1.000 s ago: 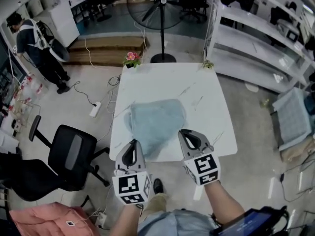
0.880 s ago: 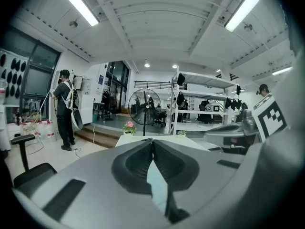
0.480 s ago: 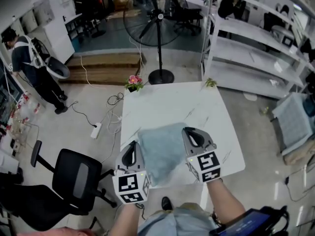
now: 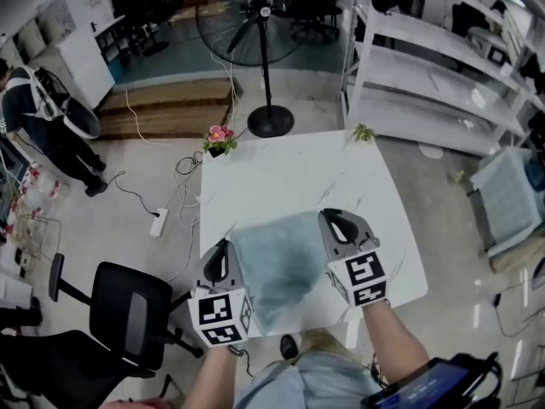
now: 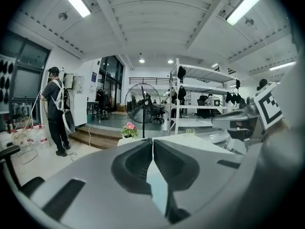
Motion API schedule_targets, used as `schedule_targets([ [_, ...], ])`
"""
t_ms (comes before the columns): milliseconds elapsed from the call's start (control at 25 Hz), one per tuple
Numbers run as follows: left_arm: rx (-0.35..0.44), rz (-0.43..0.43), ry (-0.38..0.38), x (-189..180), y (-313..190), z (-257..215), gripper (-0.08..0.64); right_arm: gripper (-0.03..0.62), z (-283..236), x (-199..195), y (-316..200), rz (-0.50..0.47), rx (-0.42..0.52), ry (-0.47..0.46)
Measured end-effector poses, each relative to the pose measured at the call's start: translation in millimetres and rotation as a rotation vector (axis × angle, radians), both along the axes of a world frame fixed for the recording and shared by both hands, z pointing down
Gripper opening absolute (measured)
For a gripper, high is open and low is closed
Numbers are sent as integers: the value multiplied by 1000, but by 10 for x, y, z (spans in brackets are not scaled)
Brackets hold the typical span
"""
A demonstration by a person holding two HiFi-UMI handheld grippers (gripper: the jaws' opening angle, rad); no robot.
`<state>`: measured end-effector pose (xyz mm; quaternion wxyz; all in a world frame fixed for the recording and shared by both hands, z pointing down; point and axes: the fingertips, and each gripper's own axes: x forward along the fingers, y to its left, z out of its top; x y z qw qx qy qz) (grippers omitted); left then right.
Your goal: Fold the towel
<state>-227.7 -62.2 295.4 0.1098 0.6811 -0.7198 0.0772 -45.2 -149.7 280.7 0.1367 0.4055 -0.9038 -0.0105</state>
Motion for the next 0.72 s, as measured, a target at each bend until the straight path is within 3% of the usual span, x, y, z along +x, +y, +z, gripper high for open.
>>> schedule_targets([
  [200,-78,-6,24,-84,-368,403,27,29,314,-14,-430,-11,-56,26],
  [360,-198,-21,67,-154,-497,906,96,49,808,-24,-634,-46,-169,79],
  [480,-284,-44,102,-263,-576,1282,150,110,1259,-46,-733,-84,-286,129],
  [720,-400,-83,157,-474,-714,1796,181,157,1890,-130,-891,-150,-416,172],
])
